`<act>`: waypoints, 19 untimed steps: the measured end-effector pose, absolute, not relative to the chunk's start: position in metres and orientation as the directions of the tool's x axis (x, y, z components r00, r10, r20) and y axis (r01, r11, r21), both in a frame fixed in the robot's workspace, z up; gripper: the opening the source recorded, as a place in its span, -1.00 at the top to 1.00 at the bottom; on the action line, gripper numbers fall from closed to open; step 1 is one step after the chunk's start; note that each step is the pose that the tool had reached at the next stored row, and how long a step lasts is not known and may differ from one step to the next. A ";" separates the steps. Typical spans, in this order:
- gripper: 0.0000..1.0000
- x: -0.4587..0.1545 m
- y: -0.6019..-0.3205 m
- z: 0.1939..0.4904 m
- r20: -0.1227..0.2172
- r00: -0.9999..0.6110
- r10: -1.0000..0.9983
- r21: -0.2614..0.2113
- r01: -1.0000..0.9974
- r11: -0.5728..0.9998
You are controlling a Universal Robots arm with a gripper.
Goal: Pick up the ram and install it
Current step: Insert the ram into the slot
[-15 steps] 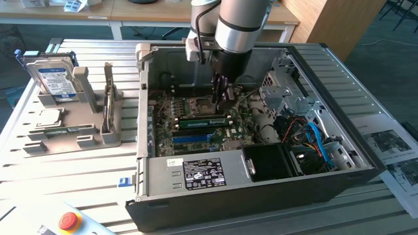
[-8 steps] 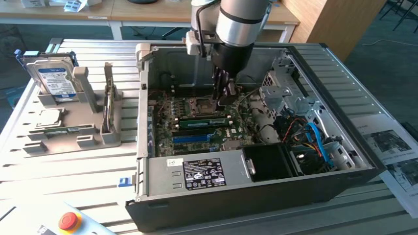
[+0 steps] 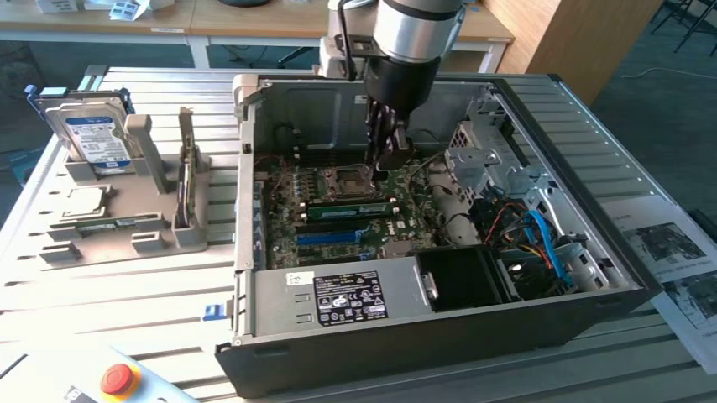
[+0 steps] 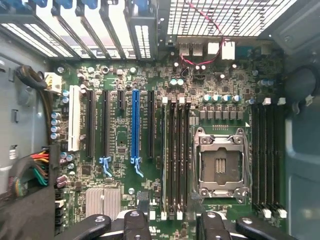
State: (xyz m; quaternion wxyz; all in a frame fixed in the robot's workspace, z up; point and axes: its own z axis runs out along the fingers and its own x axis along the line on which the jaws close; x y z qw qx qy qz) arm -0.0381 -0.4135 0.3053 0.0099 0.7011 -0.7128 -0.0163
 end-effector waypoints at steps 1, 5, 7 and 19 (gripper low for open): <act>0.15 -0.038 -0.413 0.308 -0.009 -0.017 -1.000 0.037 -0.999 0.016; 0.15 -0.038 -0.413 0.317 -0.009 -0.017 -1.000 0.037 -0.999 0.016; 0.15 -0.038 -0.413 0.321 -0.009 -0.017 -1.000 0.037 -0.999 0.016; 0.15 -0.038 -0.413 0.342 -0.009 -0.017 -1.000 0.037 -0.999 0.016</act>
